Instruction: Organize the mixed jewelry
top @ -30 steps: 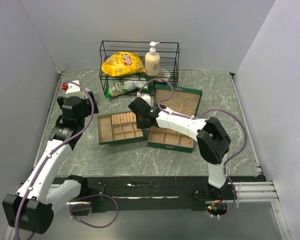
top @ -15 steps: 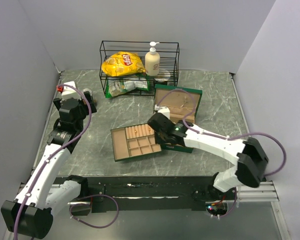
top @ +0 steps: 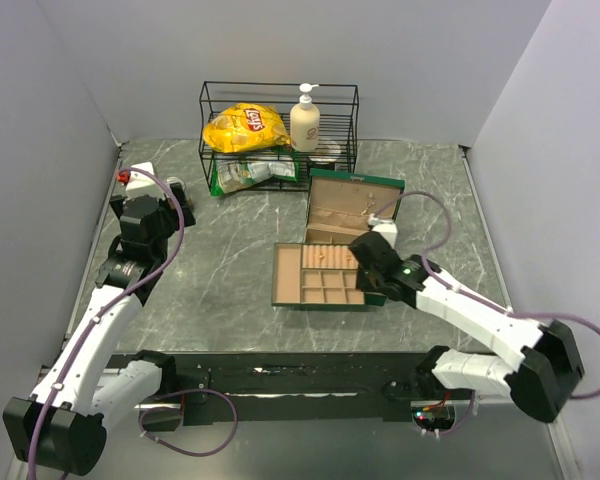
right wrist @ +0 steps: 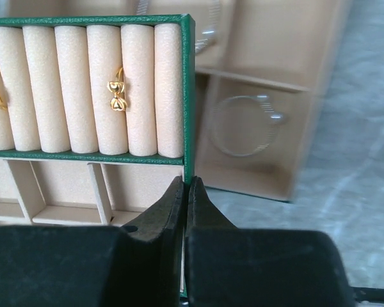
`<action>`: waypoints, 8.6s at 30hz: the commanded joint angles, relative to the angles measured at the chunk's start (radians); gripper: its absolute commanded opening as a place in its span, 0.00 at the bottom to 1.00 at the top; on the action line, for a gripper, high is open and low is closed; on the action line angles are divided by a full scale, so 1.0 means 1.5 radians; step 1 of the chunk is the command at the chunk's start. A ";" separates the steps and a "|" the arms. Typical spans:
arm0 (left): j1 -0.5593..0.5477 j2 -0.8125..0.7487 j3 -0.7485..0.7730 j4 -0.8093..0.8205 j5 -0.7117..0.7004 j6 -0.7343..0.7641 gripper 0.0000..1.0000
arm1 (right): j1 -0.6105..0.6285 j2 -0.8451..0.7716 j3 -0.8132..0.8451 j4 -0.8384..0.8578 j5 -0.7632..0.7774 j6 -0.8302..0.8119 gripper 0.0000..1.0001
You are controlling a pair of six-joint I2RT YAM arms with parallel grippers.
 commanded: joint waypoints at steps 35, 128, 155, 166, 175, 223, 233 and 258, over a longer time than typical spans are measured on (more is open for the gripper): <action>0.003 0.046 0.019 0.011 0.042 0.003 0.96 | -0.283 0.065 0.015 0.119 -0.109 -0.157 0.00; 0.003 0.081 0.031 0.000 0.066 0.007 0.96 | -0.299 0.089 -0.007 0.050 -0.132 -0.132 0.21; 0.003 0.078 0.032 -0.003 0.082 0.006 0.96 | -0.396 0.047 0.361 0.063 -0.066 -0.129 0.66; 0.003 0.076 0.025 0.006 0.095 0.006 0.96 | -0.441 0.329 0.611 -0.008 -0.207 -0.117 0.71; 0.002 0.084 0.035 -0.006 0.110 -0.009 0.96 | -0.440 0.305 0.458 0.040 -0.290 -0.122 0.66; -0.296 0.496 0.088 0.083 0.387 -0.104 0.96 | -0.435 0.006 -0.154 0.119 -0.346 -0.070 0.66; -0.292 0.440 0.096 0.060 0.337 -0.113 0.96 | -0.439 -0.061 -0.119 0.127 -0.282 -0.073 0.87; -0.071 0.218 0.009 0.075 0.358 -0.179 0.96 | -0.432 0.190 -0.042 0.258 -0.501 -0.172 1.00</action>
